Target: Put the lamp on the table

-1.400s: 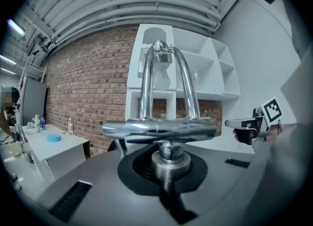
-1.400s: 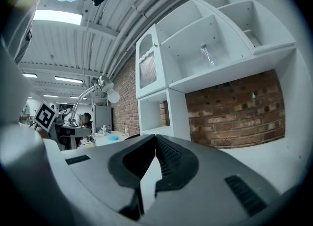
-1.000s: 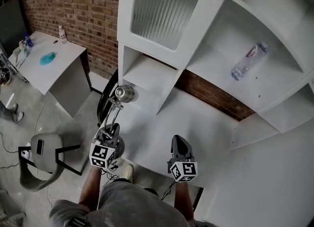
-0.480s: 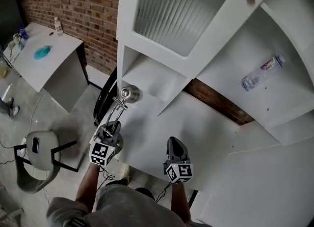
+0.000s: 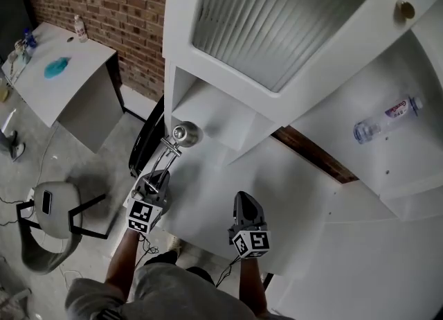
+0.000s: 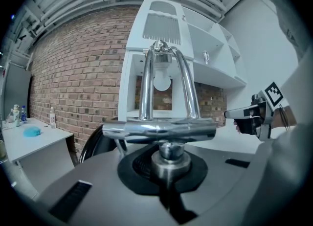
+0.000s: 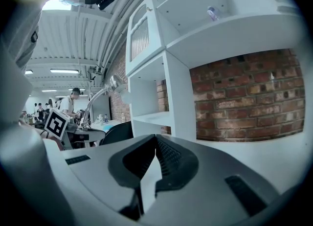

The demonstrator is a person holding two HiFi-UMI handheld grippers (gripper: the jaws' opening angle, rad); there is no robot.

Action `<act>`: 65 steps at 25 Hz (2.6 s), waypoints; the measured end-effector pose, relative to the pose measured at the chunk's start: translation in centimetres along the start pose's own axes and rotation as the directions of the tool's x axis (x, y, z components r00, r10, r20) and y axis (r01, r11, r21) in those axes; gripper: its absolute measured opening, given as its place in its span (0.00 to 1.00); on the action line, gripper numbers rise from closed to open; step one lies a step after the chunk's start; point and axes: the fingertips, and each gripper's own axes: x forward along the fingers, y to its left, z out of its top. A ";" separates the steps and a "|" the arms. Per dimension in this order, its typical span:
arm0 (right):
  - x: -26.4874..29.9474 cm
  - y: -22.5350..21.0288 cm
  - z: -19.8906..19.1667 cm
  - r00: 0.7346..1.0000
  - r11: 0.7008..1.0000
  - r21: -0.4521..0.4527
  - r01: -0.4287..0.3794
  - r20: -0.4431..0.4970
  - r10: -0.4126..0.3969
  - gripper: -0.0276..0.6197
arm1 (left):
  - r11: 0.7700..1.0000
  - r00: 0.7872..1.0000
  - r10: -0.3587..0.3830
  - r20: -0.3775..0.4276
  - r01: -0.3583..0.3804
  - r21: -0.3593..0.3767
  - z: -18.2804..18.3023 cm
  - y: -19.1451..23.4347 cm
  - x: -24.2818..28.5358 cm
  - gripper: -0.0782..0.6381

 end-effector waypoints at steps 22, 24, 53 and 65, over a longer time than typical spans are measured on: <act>2.4 -0.6 -2.5 0.998 1.000 0.000 -0.021 -0.067 0.021 0.08 | 1.000 1.000 -0.014 0.011 0.014 -0.022 -1.9 0.5 1.3 0.11; 2.3 -0.7 -2.6 0.998 1.000 0.005 -0.019 -0.067 0.019 0.08 | 1.000 1.000 -0.014 0.013 0.015 -0.017 -1.9 0.3 1.2 0.11; 0.7 0.1 -3.0 0.998 1.000 0.022 -0.017 -0.058 0.019 0.08 | 1.000 0.994 -0.004 0.108 0.002 0.013 -2.4 -0.2 -1.3 0.11; -0.2 1.0 -3.3 0.998 1.000 0.020 -0.023 -0.065 0.024 0.08 | 0.999 0.993 -0.029 0.112 0.032 -0.022 -2.5 -0.2 -1.4 0.17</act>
